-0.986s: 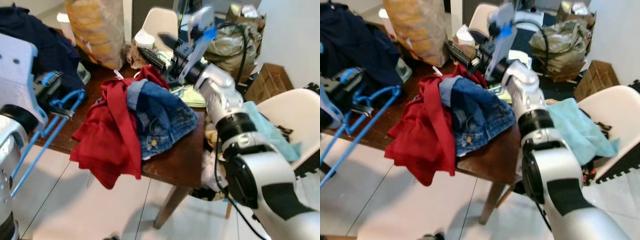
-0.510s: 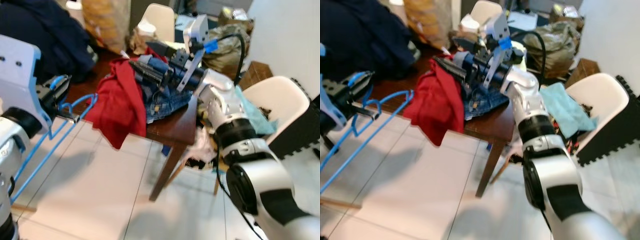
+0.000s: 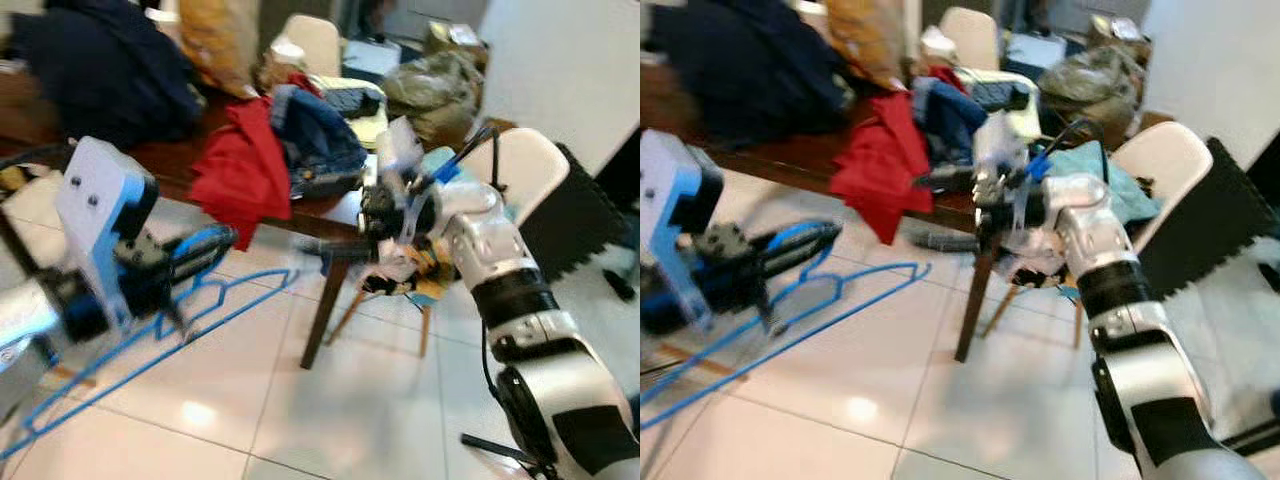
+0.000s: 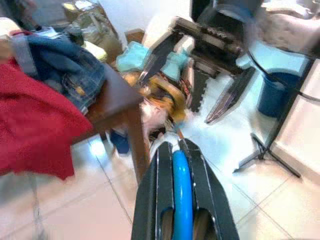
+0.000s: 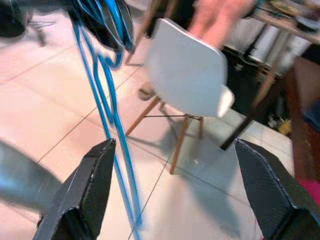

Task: Hang hanger

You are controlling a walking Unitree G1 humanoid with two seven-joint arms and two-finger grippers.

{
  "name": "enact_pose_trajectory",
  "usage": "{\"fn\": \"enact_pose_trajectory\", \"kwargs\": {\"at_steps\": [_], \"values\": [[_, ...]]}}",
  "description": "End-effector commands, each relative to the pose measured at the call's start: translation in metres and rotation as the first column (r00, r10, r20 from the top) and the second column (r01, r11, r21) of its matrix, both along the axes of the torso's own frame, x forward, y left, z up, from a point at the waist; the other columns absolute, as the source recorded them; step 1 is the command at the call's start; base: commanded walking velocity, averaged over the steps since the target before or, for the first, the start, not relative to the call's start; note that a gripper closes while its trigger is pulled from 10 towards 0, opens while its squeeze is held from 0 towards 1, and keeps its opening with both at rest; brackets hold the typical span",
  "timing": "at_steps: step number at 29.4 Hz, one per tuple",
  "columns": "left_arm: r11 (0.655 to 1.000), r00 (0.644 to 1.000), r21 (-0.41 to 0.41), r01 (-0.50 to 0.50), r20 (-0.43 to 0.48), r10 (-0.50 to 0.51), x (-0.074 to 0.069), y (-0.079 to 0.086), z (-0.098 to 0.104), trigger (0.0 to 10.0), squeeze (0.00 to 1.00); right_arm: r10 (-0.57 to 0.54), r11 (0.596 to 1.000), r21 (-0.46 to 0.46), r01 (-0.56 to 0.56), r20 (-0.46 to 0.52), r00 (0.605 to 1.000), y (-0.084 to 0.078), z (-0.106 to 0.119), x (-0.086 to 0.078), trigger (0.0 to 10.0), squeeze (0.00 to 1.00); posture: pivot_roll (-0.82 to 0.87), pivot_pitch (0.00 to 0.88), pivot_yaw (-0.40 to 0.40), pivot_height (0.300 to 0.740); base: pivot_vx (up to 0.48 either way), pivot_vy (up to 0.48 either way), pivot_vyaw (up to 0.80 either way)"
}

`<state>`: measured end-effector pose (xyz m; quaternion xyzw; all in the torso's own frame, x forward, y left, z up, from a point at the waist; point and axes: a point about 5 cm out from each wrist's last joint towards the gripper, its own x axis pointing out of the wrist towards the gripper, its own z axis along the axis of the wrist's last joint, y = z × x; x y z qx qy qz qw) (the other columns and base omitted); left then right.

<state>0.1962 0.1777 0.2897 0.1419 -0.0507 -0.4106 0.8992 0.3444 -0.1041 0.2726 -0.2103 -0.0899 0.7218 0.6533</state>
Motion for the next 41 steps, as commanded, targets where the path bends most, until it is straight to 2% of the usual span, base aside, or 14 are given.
{"fn": "enact_pose_trajectory", "kwargs": {"at_steps": [1, 2, 4, 5, 6, 14, 19, 22, 24, 26, 28, 35, 41], "values": [[0.992, 0.992, 0.035, 0.122, -0.007, -0.122, -0.008, -0.006, 0.0, 10.0, 0.0, 0.047, 0.994, -0.094, -0.048, -0.008, 0.999, 0.0, -0.01, -0.007, 10.0, 0.0, 0.12, 0.096, -0.122, 0.74, 0.0, 0.0, 0.0], [0.992, 0.992, 0.035, 0.122, -0.007, -0.122, -0.008, -0.006, 0.0, 10.0, 0.0, 0.047, 0.994, -0.094, -0.048, -0.008, 0.999, 0.0, -0.01, -0.007, 10.0, 0.0, 0.12, 0.096, -0.122, 0.74, 0.0, 0.0, 0.0], [0.97, 0.971, 0.05, 0.237, -0.037, -0.235, -0.015, -0.007, -0.001, 10.0, 0.0, 0.114, 0.974, -0.197, -0.115, -0.02, 0.993, 0.002, -0.024, -0.016, 10.0, 0.0, 0.11, 0.095, -0.121, 0.74, 0.0, 0.0, 0.0], [0.97, 0.971, 0.05, 0.237, -0.037, -0.235, -0.015, -0.007, -0.001, 10.0, 0.0, 0.114, 0.974, -0.197, -0.115, -0.02, 0.993, 0.002, -0.024, -0.016, 10.0, 0.0, 0.11, 0.095, -0.121, 0.74, 0.0, 0.0, 0.0], [0.961, 0.961, 0.045, 0.274, -0.042, -0.272, -0.017, -0.006, 0.001, 10.0, 0.0, 0.138, 0.961, -0.238, -0.14, -0.023, 0.99, 0.004, -0.03, -0.021, 10.0, 0.0, 0.11, 0.095, -0.121, 0.74, 0.0, 0.0, 0.0], [0.945, 0.945, 0.042, 0.325, -0.041, -0.324, -0.017, -0.006, -0.001, 10.0, 0.0, 0.155, 0.952, -0.262, -0.155, -0.022, 0.988, 0.01, -0.04, -0.026, 10.0, 0.0, 0.1, 0.093, -0.117, 0.74, 0.0, 0.0, 0.0], [0.975, 0.977, 0.066, 0.211, -0.016, -0.21, 0.0, -0.004, -0.008, 10.0, 0.0, 0.139, 0.959, -0.248, -0.141, -0.025, 0.99, 0.014, -0.041, -0.028, 10.0, 0.0, 0.11, 0.094, -0.119, 0.74, 0.0, 0.0, 0.0], [0.98, 0.982, 0.067, 0.188, -0.011, -0.187, 0.003, -0.003, -0.009, 10.0, 0.0, 0.14, 0.958, -0.251, -0.141, -0.023, 0.99, 0.015, -0.042, -0.029, 10.0, 0.0, 0.11, 0.094, -0.119, 0.74, 0.0, 0.0, 0.0], [0.988, 0.989, 0.045, 0.149, 0.004, -0.149, 0.009, -0.002, -0.008, 10.0, 0.0, 0.117, 0.958, -0.261, -0.115, -0.006, 0.993, 0.018, -0.044, -0.027, 10.0, 0.0, 0.1, 0.093, -0.121, 0.74, 0.0, 0.0, 0.0], [0.997, 0.997, -0.016, 0.072, 0.026, -0.071, 0.02, -0.003, -0.008, 10.0, 0.0, 0.071, 0.96, -0.274, -0.061, 0.028, 0.997, 0.024, -0.048, -0.022, 10.0, 0.0, 0.1, 0.092, -0.121, 0.74, 0.0, 0.0, 0.0], [0.998, 0.999, -0.035, 0.046, 0.029, -0.045, 0.024, -0.005, -0.008, 10.0, 0.0, 0.056, 0.961, -0.274, -0.043, 0.04, 0.998, 0.027, -0.049, -0.021, 10.0, 0.0, 0.1, 0.092, -0.122, 0.74, 0.0, 0.0, 0.0], [0.999, 0.999, -0.053, 0.008, 0.031, -0.007, 0.031, -0.008, -0.014, 10.0, 0.0, 0.022, 0.968, -0.249, -0.007, 0.058, 0.998, 0.032, -0.048, -0.019, 10.0, 0.0, 0.1, 0.093, -0.122, 0.74, 0.0, 0.0, 0.0], [0.992, 0.999, -0.127, -0.01, 0.045, 0.016, 0.034, -0.014, -0.011, 10.0, 0.0, -0.032, 0.966, -0.251, 0.056, 0.099, 0.995, 0.037, -0.049, -0.015, 10.0, 0.0, 0.1, 0.094, -0.122, 0.74, 0.0, 0.0, 0.0]]}}
